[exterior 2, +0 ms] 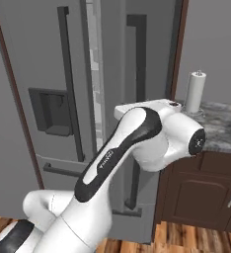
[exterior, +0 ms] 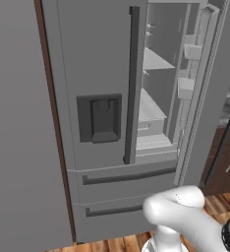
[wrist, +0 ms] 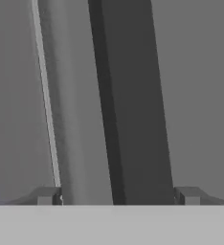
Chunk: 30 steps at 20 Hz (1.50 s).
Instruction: Retrieve the sausage and cheese from the fridge and place them on the cutting board on the counter.
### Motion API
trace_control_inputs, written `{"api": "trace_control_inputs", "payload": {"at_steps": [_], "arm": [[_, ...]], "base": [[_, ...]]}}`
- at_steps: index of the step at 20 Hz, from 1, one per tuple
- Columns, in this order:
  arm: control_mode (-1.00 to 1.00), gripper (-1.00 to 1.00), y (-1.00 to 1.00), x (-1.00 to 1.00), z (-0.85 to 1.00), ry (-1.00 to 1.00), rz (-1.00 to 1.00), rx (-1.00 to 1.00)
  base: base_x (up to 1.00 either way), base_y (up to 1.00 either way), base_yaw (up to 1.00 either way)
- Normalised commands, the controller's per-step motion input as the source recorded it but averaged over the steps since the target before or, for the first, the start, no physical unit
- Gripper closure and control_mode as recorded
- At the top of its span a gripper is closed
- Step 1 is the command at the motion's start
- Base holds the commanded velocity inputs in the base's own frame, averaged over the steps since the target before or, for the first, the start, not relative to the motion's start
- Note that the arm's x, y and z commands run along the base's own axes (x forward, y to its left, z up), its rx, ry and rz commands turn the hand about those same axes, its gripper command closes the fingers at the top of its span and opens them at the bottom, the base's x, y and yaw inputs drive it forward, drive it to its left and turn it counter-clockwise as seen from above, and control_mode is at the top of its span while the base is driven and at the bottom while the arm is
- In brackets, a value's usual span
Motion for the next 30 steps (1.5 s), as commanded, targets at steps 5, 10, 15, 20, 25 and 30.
{"api": "trace_control_inputs", "payload": {"at_steps": [5,10,15,20,25,30], "arm": [[-1.00,-1.00,-0.43,-0.05,-0.27,-0.38,0.35,0.08],[-1.00,-1.00,-0.45,-0.19,-0.04,-0.28,0.23,0.04],[-1.00,-1.00,-0.24,-0.53,0.00,-0.07,0.04,-0.01],[-1.00,-1.00,0.22,-0.99,0.03,-0.02,-0.30,-0.03],[-1.00,-1.00,0.71,-1.00,0.04,-0.01,-0.47,-0.01],[-1.00,-1.00,0.98,-0.64,0.00,-0.06,-0.43,-0.04]], "base": [[0.00,0.00,0.00],[0.00,0.00,0.00],[0.00,0.00,0.00],[0.00,0.00,0.00],[0.00,0.00,0.00],[0.00,0.00,0.00]]}}
